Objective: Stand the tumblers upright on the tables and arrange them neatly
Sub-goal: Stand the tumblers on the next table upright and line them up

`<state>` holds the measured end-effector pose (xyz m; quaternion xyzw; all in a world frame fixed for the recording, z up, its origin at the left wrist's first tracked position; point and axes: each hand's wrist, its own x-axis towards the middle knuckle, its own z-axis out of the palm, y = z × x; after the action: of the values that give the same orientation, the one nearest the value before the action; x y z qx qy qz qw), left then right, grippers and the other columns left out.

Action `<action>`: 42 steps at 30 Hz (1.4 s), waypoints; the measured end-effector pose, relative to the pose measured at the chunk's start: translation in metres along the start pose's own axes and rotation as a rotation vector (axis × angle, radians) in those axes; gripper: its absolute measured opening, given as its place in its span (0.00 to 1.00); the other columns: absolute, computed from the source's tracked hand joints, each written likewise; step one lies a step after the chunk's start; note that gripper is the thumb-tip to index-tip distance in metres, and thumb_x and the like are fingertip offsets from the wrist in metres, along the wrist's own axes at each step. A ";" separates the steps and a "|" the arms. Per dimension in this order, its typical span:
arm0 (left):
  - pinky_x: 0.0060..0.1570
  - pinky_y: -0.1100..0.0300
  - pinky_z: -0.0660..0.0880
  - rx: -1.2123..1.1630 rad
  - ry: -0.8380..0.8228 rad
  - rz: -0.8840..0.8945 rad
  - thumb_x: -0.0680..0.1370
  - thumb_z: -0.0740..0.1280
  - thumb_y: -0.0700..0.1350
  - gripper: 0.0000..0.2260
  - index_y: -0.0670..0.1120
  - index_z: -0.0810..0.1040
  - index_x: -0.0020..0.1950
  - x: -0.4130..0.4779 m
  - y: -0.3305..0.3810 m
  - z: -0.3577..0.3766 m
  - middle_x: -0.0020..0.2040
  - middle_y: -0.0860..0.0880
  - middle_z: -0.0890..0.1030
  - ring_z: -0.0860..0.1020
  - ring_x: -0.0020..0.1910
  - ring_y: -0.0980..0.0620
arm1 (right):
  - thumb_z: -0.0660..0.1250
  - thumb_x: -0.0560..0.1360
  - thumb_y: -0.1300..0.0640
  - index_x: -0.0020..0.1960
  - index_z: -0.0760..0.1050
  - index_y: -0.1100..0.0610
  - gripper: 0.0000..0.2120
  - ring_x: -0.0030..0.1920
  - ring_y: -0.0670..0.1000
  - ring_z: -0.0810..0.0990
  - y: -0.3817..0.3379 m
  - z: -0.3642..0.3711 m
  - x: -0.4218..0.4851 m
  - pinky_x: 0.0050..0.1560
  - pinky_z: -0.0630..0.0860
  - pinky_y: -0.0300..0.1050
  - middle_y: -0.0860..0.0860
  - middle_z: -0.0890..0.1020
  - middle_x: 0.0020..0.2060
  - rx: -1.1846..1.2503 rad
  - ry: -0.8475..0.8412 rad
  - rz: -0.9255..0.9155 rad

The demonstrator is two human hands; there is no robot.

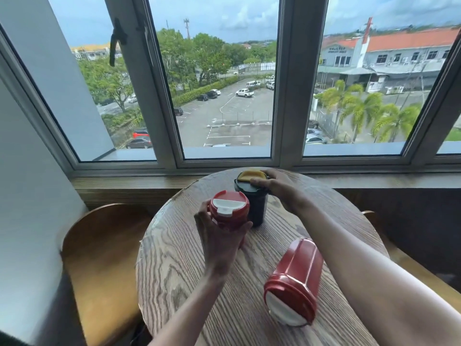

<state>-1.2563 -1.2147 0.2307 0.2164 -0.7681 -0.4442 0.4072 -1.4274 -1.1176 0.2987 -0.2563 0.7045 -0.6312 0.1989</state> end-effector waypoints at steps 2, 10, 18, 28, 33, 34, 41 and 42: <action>0.59 0.72 0.64 0.016 0.016 0.006 0.57 0.84 0.50 0.50 0.47 0.60 0.71 0.000 -0.001 0.001 0.59 0.54 0.64 0.64 0.60 0.59 | 0.72 0.73 0.59 0.57 0.81 0.55 0.13 0.51 0.48 0.82 0.003 0.001 0.000 0.51 0.74 0.39 0.52 0.85 0.51 0.016 0.007 0.010; 0.65 0.56 0.63 0.014 -0.066 -0.035 0.58 0.81 0.58 0.54 0.49 0.53 0.75 -0.008 -0.004 -0.001 0.65 0.47 0.63 0.61 0.67 0.52 | 0.70 0.73 0.41 0.73 0.68 0.52 0.32 0.63 0.50 0.73 0.006 0.001 -0.017 0.61 0.68 0.44 0.52 0.75 0.65 -0.035 0.118 0.048; 0.62 0.58 0.71 0.036 -0.183 -0.032 0.69 0.78 0.47 0.39 0.47 0.60 0.74 -0.018 -0.014 -0.016 0.60 0.50 0.67 0.69 0.59 0.55 | 0.70 0.75 0.51 0.59 0.80 0.53 0.13 0.52 0.41 0.81 0.002 -0.006 -0.136 0.53 0.78 0.41 0.46 0.83 0.52 -0.328 0.211 -0.144; 0.64 0.50 0.73 0.037 -0.167 -0.040 0.72 0.75 0.48 0.36 0.46 0.62 0.74 -0.022 -0.020 -0.015 0.62 0.44 0.70 0.73 0.62 0.47 | 0.59 0.78 0.58 0.63 0.76 0.44 0.17 0.65 0.43 0.72 -0.010 0.000 -0.208 0.64 0.68 0.43 0.42 0.74 0.64 -0.651 -0.133 -0.039; 0.64 0.51 0.72 0.024 -0.174 -0.042 0.72 0.75 0.48 0.36 0.46 0.61 0.75 -0.022 -0.020 -0.015 0.63 0.44 0.70 0.72 0.63 0.48 | 0.65 0.75 0.63 0.71 0.69 0.44 0.27 0.77 0.48 0.56 -0.016 -0.014 -0.199 0.78 0.51 0.53 0.44 0.66 0.74 -0.944 -0.312 0.033; 0.64 0.51 0.72 0.015 -0.176 -0.044 0.72 0.75 0.48 0.36 0.47 0.61 0.75 -0.023 -0.020 -0.015 0.63 0.45 0.70 0.72 0.63 0.48 | 0.68 0.75 0.61 0.73 0.65 0.42 0.30 0.79 0.48 0.50 -0.015 -0.016 -0.200 0.78 0.46 0.53 0.43 0.62 0.77 -0.976 -0.365 0.072; 0.63 0.47 0.74 0.011 -0.176 -0.057 0.72 0.75 0.50 0.37 0.48 0.60 0.76 -0.023 -0.022 -0.015 0.64 0.45 0.70 0.73 0.63 0.46 | 0.76 0.68 0.53 0.77 0.48 0.39 0.50 0.78 0.46 0.35 0.012 -0.015 -0.201 0.78 0.37 0.54 0.41 0.45 0.80 -1.110 -0.423 -0.007; 0.64 0.47 0.74 0.012 -0.175 -0.057 0.72 0.75 0.50 0.37 0.48 0.60 0.76 -0.023 -0.022 -0.015 0.64 0.45 0.70 0.73 0.63 0.46 | 0.77 0.67 0.52 0.77 0.48 0.39 0.50 0.77 0.44 0.35 0.015 -0.017 -0.202 0.78 0.38 0.52 0.41 0.45 0.79 -1.095 -0.408 -0.037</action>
<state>-1.2315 -1.2179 0.2056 0.2011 -0.7969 -0.4683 0.3244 -1.2799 -0.9800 0.2769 -0.4504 0.8710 -0.1165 0.1582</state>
